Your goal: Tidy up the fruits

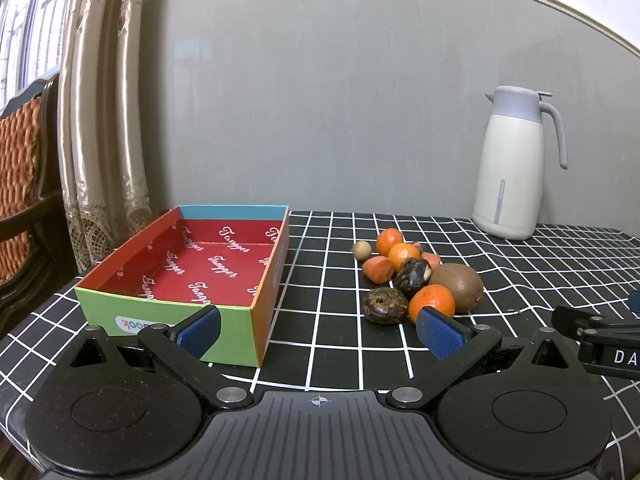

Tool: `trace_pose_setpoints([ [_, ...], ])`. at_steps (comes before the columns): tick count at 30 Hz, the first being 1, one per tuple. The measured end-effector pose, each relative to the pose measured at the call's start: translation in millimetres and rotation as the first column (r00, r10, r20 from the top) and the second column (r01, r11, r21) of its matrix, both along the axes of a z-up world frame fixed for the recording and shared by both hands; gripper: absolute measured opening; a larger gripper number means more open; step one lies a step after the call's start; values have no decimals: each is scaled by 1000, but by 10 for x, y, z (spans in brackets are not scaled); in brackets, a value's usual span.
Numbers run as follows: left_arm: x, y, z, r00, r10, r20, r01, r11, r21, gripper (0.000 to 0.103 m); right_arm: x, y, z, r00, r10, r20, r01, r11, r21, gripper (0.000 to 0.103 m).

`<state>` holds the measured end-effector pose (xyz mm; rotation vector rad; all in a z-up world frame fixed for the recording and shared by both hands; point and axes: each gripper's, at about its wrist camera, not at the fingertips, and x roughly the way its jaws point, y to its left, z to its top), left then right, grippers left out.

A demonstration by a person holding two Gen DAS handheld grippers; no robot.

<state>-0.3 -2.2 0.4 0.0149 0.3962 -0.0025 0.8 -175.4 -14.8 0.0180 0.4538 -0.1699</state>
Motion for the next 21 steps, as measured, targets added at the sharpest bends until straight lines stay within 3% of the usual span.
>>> trace_pose_setpoints([
  [21,1,11,9,1000,1,2,-1,1000,2,103,-32,40,8,1000,1,-5,-1,1000,-5,103],
])
